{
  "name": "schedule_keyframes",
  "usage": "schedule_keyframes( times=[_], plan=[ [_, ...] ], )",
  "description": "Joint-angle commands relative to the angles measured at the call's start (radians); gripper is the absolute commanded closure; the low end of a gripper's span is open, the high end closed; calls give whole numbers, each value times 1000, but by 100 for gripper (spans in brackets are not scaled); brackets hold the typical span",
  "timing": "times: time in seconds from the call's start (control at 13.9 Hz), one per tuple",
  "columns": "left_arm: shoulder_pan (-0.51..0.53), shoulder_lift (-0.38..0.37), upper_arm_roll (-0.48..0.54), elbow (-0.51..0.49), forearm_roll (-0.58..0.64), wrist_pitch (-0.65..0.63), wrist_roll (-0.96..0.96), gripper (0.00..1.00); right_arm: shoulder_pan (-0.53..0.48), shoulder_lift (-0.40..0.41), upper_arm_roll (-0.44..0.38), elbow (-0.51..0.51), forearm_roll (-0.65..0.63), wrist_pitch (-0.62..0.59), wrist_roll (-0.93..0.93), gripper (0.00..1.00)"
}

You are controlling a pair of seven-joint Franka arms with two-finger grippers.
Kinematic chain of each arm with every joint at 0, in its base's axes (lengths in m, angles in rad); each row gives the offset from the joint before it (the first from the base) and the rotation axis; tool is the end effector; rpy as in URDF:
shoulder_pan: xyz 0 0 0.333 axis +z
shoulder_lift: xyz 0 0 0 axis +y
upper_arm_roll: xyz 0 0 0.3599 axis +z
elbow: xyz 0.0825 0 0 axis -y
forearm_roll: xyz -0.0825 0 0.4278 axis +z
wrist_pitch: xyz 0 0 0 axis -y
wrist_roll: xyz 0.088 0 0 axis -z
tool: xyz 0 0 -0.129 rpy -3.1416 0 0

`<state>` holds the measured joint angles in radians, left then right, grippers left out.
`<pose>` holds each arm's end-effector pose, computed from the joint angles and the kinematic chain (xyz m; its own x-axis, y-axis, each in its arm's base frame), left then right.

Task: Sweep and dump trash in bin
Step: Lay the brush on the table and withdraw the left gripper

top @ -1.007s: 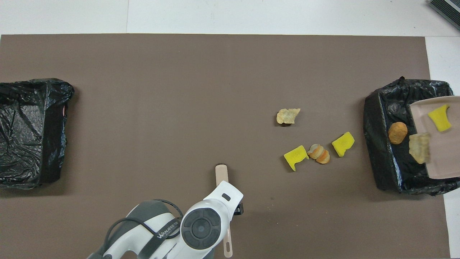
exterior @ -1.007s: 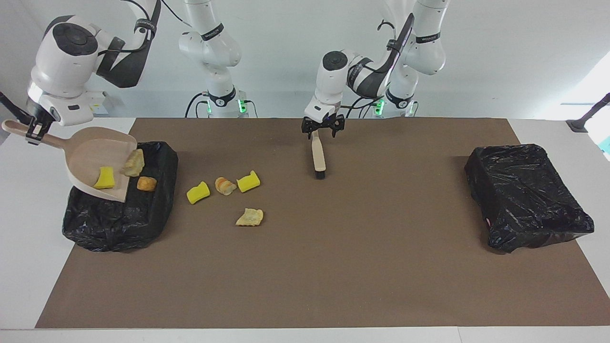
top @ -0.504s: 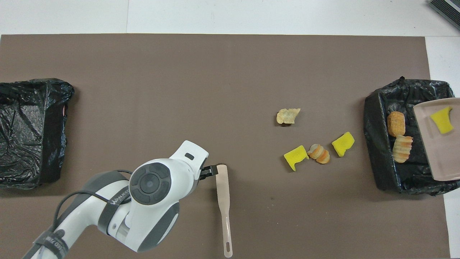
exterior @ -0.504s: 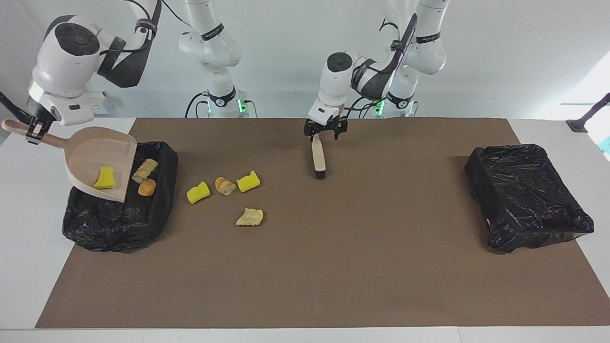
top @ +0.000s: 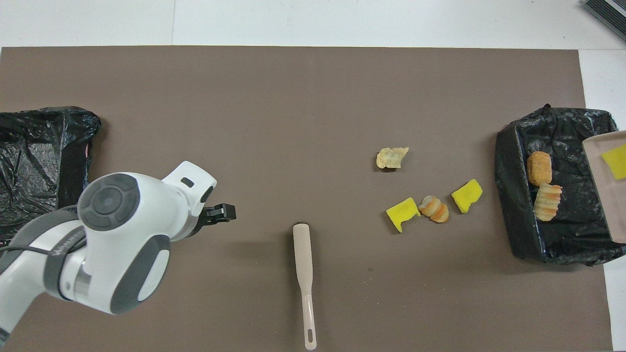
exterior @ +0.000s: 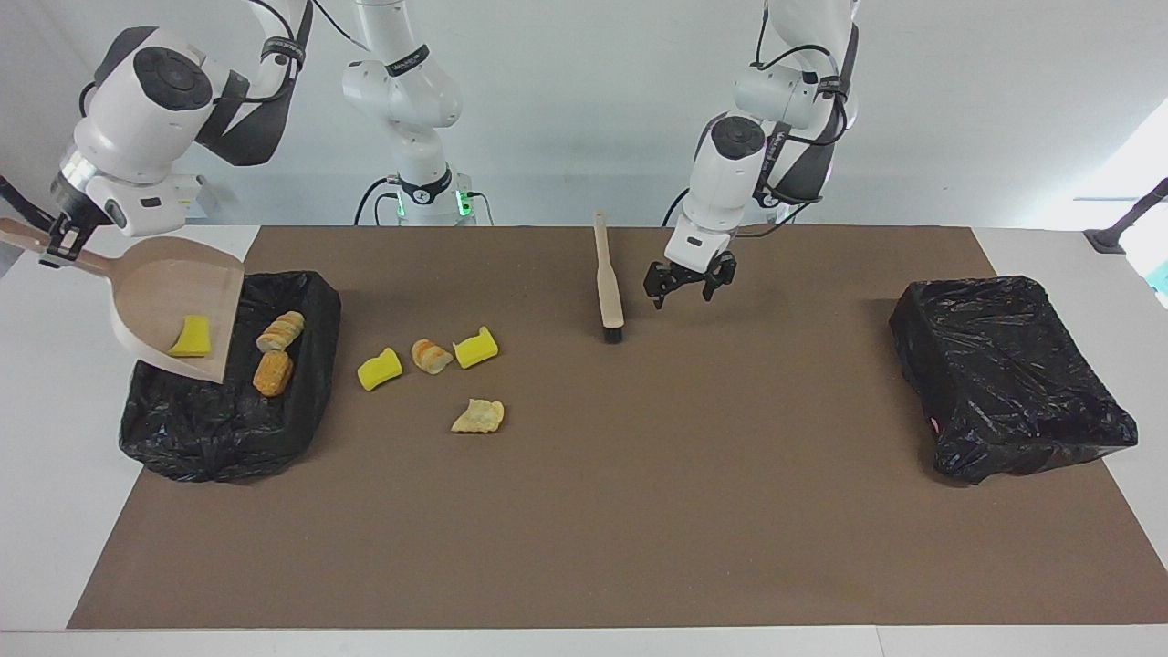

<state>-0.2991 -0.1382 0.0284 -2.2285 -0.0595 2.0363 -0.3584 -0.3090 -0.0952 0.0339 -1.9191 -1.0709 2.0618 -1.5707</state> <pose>0.5051 -0.1446 0.4266 0.9910 0.1138 -0.0708 0.1163 -0.9927 0.0328 0.5682 -0.2255 0.6038 -0.0819 0.5184 -0.8512 0.9886 0.1508 -0.0033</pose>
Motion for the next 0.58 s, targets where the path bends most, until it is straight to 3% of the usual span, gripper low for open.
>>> schedule_keyframes(
  times=[0.0,0.5],
  plan=[
    [98,-21,-12,-7,14,-36,105,0,31,-47,3,-29,-75,-9,64,100],
    [261,-40,-7,18,17,-64,335,0,122,-84,4,-63,-179,-95,155,100]
  ],
)
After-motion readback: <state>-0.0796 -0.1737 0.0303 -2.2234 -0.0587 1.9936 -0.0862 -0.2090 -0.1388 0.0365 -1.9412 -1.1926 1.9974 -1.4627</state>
